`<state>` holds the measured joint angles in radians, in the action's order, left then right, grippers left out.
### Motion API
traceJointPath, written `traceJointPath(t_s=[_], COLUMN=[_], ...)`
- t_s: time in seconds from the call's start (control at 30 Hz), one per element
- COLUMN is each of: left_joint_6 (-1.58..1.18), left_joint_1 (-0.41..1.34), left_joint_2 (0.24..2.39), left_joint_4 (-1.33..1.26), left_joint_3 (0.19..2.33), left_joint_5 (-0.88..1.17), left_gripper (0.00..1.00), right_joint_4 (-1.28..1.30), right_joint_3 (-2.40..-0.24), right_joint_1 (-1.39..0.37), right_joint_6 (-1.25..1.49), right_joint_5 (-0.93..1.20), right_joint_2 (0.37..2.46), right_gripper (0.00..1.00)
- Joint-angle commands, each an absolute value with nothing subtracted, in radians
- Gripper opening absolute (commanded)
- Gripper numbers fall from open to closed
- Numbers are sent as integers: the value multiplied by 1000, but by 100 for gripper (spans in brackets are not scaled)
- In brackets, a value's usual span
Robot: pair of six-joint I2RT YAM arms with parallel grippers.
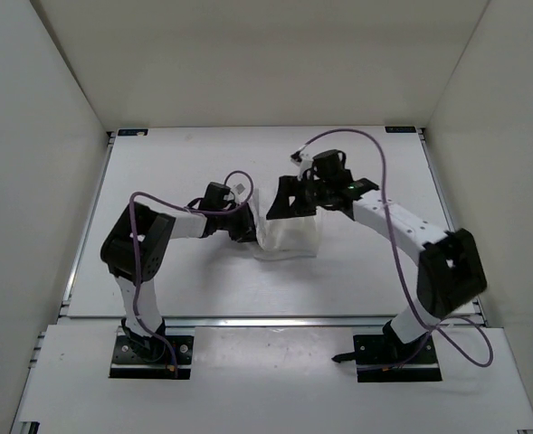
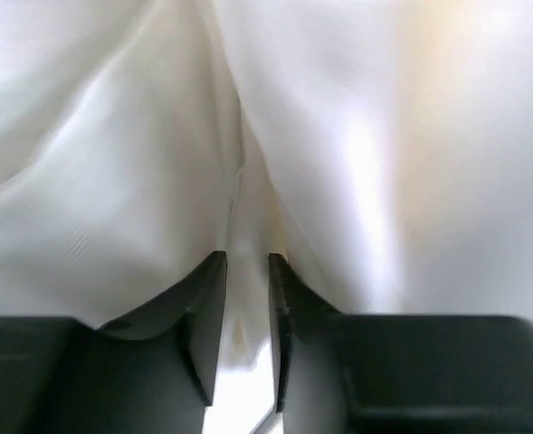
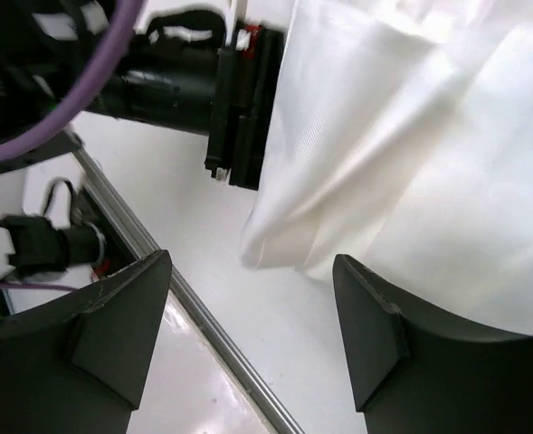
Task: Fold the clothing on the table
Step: Fold the skirt
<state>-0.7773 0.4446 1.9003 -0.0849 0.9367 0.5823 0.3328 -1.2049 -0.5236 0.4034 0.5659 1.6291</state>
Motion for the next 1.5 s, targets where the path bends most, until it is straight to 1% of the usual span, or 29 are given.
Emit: traceJointPath(t_s=[0.0,0.07,0.1,0.13,0.17,0.2,0.27,0.3,0.37,0.5,0.57,0.63,0.7,0.77,0.8,0.83,0.87,0.9,0.93,0.97,1.03,1.1,1.13,1.17,1.2,1.27,1.37,1.43,1.47], left_joint_6=[-778,-784,-785,-795,-773,-762,-695,-687,-640,-606,-592,-587,-571,-532,-506,-490,-488,-480,-492,-485,-456,-414,-381,-347,-333,-321,-316,-301,-284], left_joint_1=[382,345,330,328,318,316,322,325,351,454,508,549,564,616,629,647,643,637,611,591,569,565,565,580,583,562,503,477,473], left_joint_2=[1741,1657,1613,1582,1548,1519,1487,1468,1448,1411,1437,1498,1549,1595,1618,1634,1637,1635,1620,1602,1559,1540,1539,1539,1520,1481,1392,1318,1306], left_joint_4=[-109,-110,-124,-118,-111,-65,0,59,103,57,63,69,113,182,219,238,248,245,236,232,245,318,392,428,472,515,552,567,581], left_joint_3=[899,878,868,856,853,860,894,911,940,922,928,923,923,939,943,946,948,939,931,930,948,1006,1072,1124,1144,1169,1135,1095,1077], left_joint_5=[604,586,569,542,523,485,427,382,327,272,212,193,145,48,2,-33,-50,-31,-15,-5,34,2,-43,-54,-76,-68,-32,-69,-101], left_gripper=[37,43,45,46,50,49,49,49,47,41,34,21,17,16,17,21,27,29,34,40,51,79,85,95,97,99,99,99,99], right_joint_4=[275,268,290,311,324,328,325,316,296,261,232,226,244,277,281,282,281,279,281,288,298,311,311,308,307,316,327,348,354], right_joint_3=[-1181,-1141,-1137,-1138,-1132,-1121,-1100,-1091,-1057,-1029,-1020,-1014,-1014,-1020,-1023,-1023,-1025,-1028,-1031,-1048,-1063,-1075,-1068,-1072,-1062,-1054,-1023,-1005,-988], right_joint_1=[-462,-427,-414,-402,-399,-396,-400,-399,-414,-428,-426,-423,-422,-413,-407,-391,-385,-365,-353,-335,-324,-327,-327,-324,-322,-318,-282,-275,-272], right_joint_6=[434,420,404,399,385,376,370,371,362,350,348,341,330,322,313,307,311,311,328,331,319,319,305,295,291,299,302,304,296], right_joint_5=[522,479,451,445,436,431,419,414,394,394,397,394,370,338,337,351,373,385,397,411,413,373,348,336,330,304,318,310,319], right_joint_2=[1448,1410,1411,1417,1428,1443,1465,1482,1497,1557,1583,1614,1631,1640,1641,1634,1625,1614,1594,1571,1520,1441,1424,1383,1352,1315,1287,1292,1293], right_gripper=[69,66,63,58,51,47,29,25,16,6,5,5,6,12,20,30,35,43,51,56,62,68,71,72,73,74,73,70,66])
